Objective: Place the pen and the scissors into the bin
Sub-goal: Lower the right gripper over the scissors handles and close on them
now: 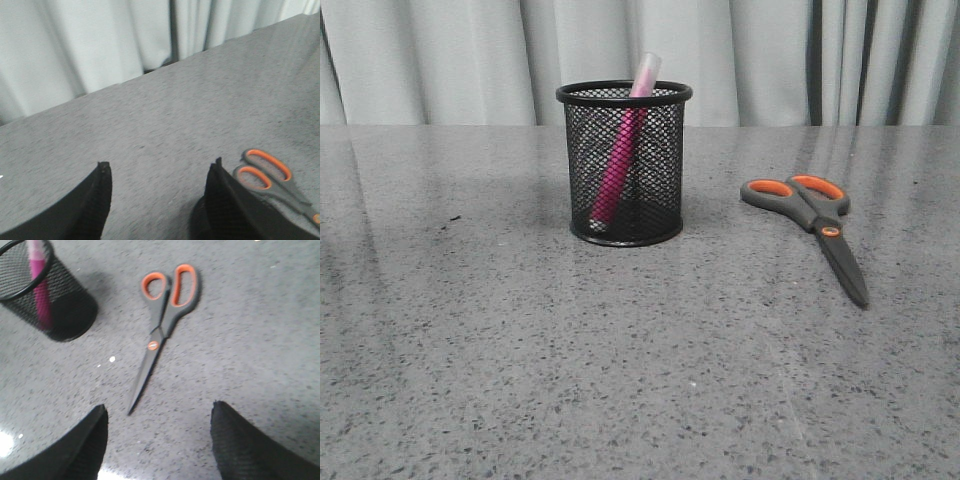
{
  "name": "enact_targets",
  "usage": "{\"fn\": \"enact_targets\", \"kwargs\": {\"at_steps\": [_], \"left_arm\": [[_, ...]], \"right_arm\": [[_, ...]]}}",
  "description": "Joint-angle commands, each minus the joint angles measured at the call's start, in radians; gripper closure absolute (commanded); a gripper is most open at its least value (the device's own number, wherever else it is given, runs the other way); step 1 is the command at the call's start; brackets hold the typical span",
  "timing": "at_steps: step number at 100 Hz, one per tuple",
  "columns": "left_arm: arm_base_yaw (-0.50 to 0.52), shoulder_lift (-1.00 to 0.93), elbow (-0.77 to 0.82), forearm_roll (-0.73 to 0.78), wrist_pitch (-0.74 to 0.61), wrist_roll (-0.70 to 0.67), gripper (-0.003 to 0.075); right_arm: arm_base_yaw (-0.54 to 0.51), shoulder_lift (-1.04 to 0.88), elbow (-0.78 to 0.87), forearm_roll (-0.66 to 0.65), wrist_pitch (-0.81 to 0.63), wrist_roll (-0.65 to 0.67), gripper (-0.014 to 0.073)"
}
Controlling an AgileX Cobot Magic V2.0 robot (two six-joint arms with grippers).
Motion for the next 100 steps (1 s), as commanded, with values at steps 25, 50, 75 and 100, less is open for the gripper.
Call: {"fn": "enact_targets", "kwargs": {"at_steps": [25, 50, 75, 100], "left_arm": [[0.195, -0.097, -0.031, -0.014, 0.149, -0.003, 0.0333], [0.211, -0.113, -0.031, -0.014, 0.151, -0.003, 0.0333], [0.211, -0.113, -0.031, -0.014, 0.151, -0.003, 0.0333], [0.211, -0.113, -0.031, -0.014, 0.151, -0.003, 0.0333]], "right_arm": [[-0.007, 0.245, -0.224, 0.058, 0.146, -0.078, 0.0211], [0.106, 0.469, -0.412, -0.028, 0.19, 0.018, 0.0262], [0.281, 0.673, -0.563, -0.387, 0.191, 0.309, 0.0262], [0.312, 0.822, -0.628, -0.43, 0.198, 0.413, 0.0262]]}}
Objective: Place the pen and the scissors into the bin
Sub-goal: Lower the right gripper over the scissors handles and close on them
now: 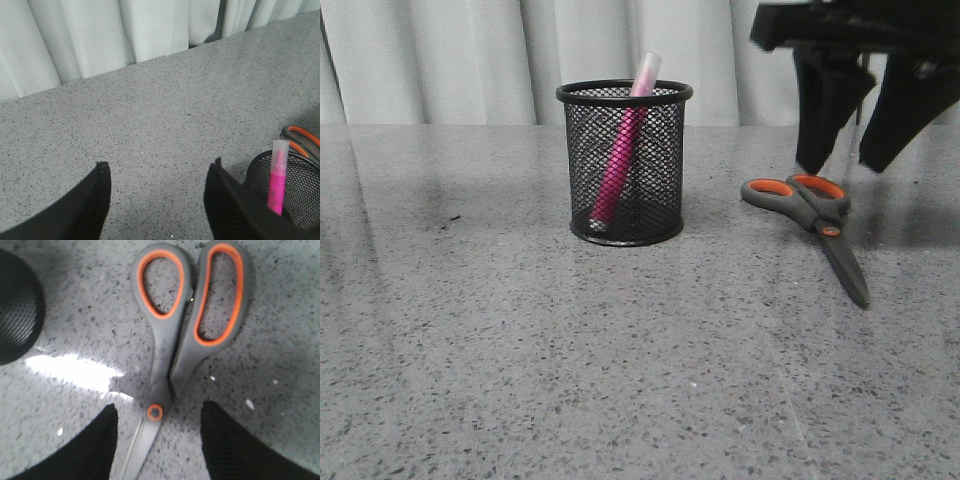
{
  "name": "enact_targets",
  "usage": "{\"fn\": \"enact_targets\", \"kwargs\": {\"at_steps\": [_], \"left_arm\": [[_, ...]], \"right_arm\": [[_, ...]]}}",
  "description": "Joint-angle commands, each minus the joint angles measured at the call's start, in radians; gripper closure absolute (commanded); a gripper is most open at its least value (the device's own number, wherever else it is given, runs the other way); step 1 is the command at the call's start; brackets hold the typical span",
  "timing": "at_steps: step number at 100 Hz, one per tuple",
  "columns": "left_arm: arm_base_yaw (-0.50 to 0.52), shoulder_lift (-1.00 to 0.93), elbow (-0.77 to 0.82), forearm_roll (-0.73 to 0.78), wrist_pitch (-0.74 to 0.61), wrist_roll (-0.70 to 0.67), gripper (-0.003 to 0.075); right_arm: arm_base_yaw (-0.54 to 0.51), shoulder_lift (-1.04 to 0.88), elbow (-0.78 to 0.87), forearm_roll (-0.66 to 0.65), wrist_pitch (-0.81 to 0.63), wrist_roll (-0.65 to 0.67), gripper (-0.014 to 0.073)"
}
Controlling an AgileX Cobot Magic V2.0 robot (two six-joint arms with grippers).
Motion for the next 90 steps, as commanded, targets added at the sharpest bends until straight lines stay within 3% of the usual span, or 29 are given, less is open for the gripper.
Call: {"fn": "enact_targets", "kwargs": {"at_steps": [1, 81, 90], "left_arm": [[0.002, -0.033, -0.031, -0.026, -0.043, -0.003, 0.0333], [0.002, -0.033, -0.031, -0.026, -0.051, -0.003, 0.0333], [0.002, -0.033, -0.031, -0.026, -0.051, -0.003, 0.0333]], "right_arm": [[0.002, 0.007, -0.038, -0.021, -0.017, 0.041, 0.0262], [0.007, 0.108, -0.038, -0.056, -0.117, 0.095, 0.0264], [0.007, 0.108, -0.038, -0.056, -0.121, 0.095, 0.0321]]}}
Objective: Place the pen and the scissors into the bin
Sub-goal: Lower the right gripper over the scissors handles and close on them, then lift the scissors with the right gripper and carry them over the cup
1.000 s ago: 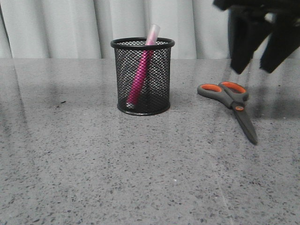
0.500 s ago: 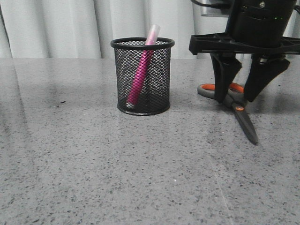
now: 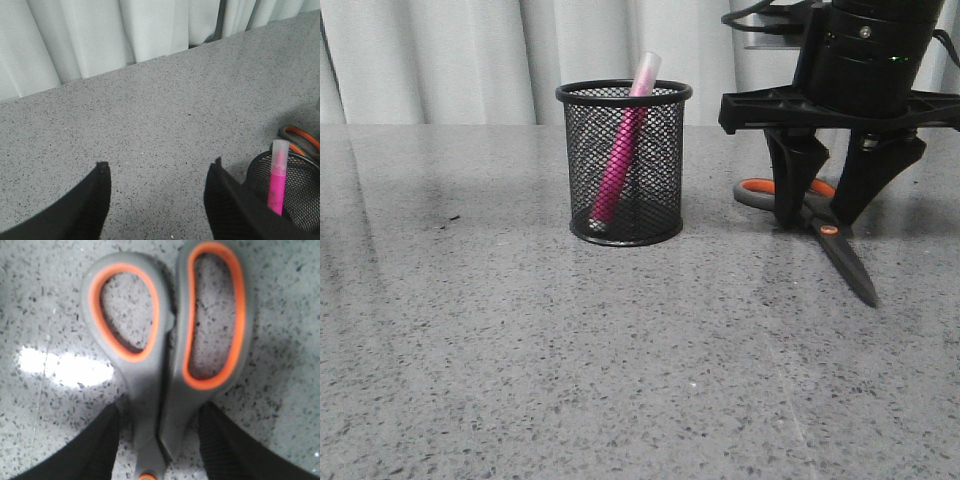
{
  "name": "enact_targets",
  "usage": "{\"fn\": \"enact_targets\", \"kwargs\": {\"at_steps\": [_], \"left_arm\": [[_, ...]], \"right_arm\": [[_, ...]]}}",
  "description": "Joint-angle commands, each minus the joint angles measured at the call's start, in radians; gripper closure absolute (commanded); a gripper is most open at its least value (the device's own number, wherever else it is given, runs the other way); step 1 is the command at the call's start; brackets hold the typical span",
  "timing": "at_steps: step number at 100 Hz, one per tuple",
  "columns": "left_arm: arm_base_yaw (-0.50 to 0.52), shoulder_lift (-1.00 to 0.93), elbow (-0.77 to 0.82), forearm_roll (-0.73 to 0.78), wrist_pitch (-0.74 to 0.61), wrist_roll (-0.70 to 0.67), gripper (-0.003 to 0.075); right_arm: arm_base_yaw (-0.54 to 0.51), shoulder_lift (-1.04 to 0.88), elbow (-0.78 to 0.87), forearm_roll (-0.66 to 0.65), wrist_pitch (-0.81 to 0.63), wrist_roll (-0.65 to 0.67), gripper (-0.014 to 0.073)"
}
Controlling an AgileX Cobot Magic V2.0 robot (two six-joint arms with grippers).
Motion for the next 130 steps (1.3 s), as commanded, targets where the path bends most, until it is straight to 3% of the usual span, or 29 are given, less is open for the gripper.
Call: {"fn": "enact_targets", "kwargs": {"at_steps": [1, 22, 45, 57, 91, 130], "left_arm": [[0.002, -0.033, -0.031, -0.026, -0.051, -0.003, 0.0333], [0.002, -0.033, -0.031, -0.026, -0.051, -0.003, 0.0333], [0.002, -0.033, -0.031, -0.026, -0.051, -0.003, 0.0333], [0.002, -0.033, -0.031, -0.026, -0.051, -0.003, 0.0333], [0.002, -0.033, -0.031, -0.029, -0.051, -0.003, 0.0333], [0.002, -0.033, -0.031, -0.029, -0.051, -0.003, 0.0333]], "right_arm": [[0.0, -0.029, -0.026, -0.01, -0.046, 0.0, 0.0338], [0.0, -0.029, -0.026, -0.024, -0.049, 0.0, 0.0666], [0.0, -0.102, -0.018, -0.078, -0.059, -0.001, 0.0665], [0.0, -0.206, 0.055, -0.08, -0.148, -0.001, 0.0665], [0.006, -0.52, 0.301, -0.036, -0.731, 0.001, 0.0666], [0.146, -0.411, 0.303, -0.036, -1.28, 0.001, 0.0666]]}}
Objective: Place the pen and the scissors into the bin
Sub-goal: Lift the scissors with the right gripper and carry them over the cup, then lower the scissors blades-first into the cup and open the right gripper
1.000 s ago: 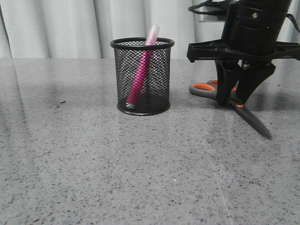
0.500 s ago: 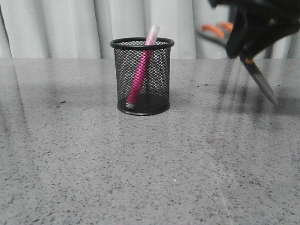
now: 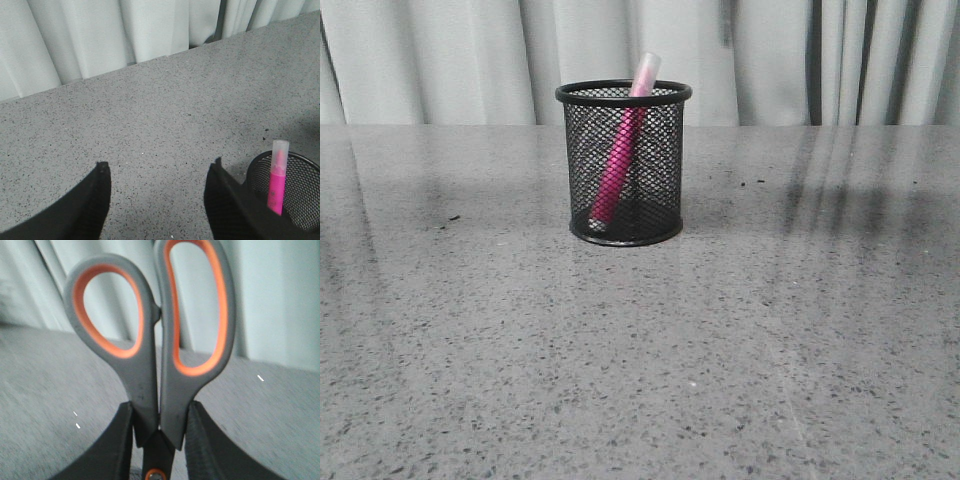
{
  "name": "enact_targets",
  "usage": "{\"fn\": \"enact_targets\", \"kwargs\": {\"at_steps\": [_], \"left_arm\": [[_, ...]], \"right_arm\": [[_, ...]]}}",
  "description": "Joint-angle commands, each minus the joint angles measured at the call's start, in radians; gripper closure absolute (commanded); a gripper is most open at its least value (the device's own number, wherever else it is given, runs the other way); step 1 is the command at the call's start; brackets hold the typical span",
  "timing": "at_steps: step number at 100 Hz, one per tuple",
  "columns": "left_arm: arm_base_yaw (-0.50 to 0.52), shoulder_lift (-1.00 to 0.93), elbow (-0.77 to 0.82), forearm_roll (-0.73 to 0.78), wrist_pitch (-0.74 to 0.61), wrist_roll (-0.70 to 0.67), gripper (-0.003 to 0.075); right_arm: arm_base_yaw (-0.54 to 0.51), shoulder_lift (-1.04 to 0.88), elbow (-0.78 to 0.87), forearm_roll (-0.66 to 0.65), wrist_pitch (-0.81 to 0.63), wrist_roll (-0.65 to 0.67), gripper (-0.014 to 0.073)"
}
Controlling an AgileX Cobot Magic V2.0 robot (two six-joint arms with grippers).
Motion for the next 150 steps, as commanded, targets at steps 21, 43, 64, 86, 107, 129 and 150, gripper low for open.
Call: {"fn": "enact_targets", "kwargs": {"at_steps": [21, 43, 64, 86, 107, 129, 150], "left_arm": [[0.002, -0.033, -0.031, -0.029, -0.051, -0.003, 0.0333], [0.002, -0.033, -0.031, -0.029, -0.051, -0.003, 0.0333], [0.002, -0.033, -0.031, -0.029, -0.049, -0.003, 0.0333], [0.002, -0.033, -0.031, -0.029, -0.049, -0.003, 0.0333], [0.002, -0.033, -0.031, -0.029, -0.047, -0.003, 0.0333], [0.002, -0.033, -0.031, -0.029, -0.047, -0.003, 0.0333], [0.002, -0.032, -0.031, -0.029, -0.049, -0.003, 0.0333]], "right_arm": [[0.045, 0.107, -0.027, 0.001, -0.375, -0.002, 0.0666], [0.046, 0.177, 0.006, -0.053, -0.485, -0.002, 0.0666], [0.046, 0.202, 0.153, -0.055, -0.698, -0.01, 0.0666], [0.049, 0.238, 0.211, -0.06, -0.755, -0.01, 0.0666], [0.049, 0.238, 0.241, -0.07, -0.775, -0.01, 0.0666], [0.049, 0.244, 0.274, -0.137, -0.834, -0.01, 0.0614], [0.049, 0.244, 0.274, -0.137, -0.821, -0.01, 0.0454]]}}
